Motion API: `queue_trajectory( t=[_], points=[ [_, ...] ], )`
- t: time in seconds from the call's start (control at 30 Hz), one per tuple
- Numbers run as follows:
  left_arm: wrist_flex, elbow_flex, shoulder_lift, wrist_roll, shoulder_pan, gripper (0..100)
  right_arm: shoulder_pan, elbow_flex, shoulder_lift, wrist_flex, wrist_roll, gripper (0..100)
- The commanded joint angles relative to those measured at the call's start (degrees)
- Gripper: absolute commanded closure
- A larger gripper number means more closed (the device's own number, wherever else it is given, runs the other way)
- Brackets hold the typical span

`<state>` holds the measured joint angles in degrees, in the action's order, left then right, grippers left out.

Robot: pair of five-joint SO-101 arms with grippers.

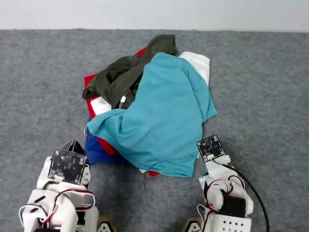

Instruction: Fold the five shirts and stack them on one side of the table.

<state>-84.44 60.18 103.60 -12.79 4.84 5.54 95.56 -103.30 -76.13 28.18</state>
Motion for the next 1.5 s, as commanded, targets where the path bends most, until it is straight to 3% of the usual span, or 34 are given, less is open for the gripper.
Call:
queue_trajectory(
  t=[0.0, 0.23, 0.43, 0.53, 0.67, 0.83, 1.03, 1.17, 1.3, 1.47],
  points=[
    [-0.88, -3.21, 0.79, -2.73, -0.09, 99, -0.04, 0.88, -0.57, 0.57, 0.26, 99.0],
    [-1.32, -3.74, 0.79, -8.18, 0.18, 99, 1.45, 0.79, -0.66, 3.91, 0.7, 98.7],
    [-6.86, -8.48, 0.79, -22.95, 0.18, 99, 11.21, -4.31, -0.66, 15.96, 0.7, 98.7],
    [-8.44, -9.8, 0.79, -25.67, 0.18, 99, 14.9, -9.23, -0.66, 21.76, 0.7, 98.6],
    [-12.4, -9.71, 0.79, -25.67, 0.18, 99, 20.18, -15.56, -0.66, 19.82, 0.7, 95.5],
    [-14.07, -9.54, 0.7, -25.49, 0.26, 97, 26.33, -27.34, -0.57, 8.57, 0.7, 86.8],
    [-13.89, -10.15, 0.62, -25.41, 1.32, 83, 26.68, -37.1, -0.4, -0.75, 0.7, 81.2],
    [-12.66, -9.45, -2.81, -25.05, 5.1, 82, 26.68, -38.24, -0.4, -4.26, 0.7, 80.9],
    [-11.52, -14.2, -17.41, -16.53, 5.19, 82, 26.68, -38.42, -0.31, -7.87, 0.7, 80.9],
    [-11.96, -29.58, -43.69, -2.99, 2.02, 82, 24.92, -40.35, 3.47, -9.71, 0.53, 80.9]
  ],
)
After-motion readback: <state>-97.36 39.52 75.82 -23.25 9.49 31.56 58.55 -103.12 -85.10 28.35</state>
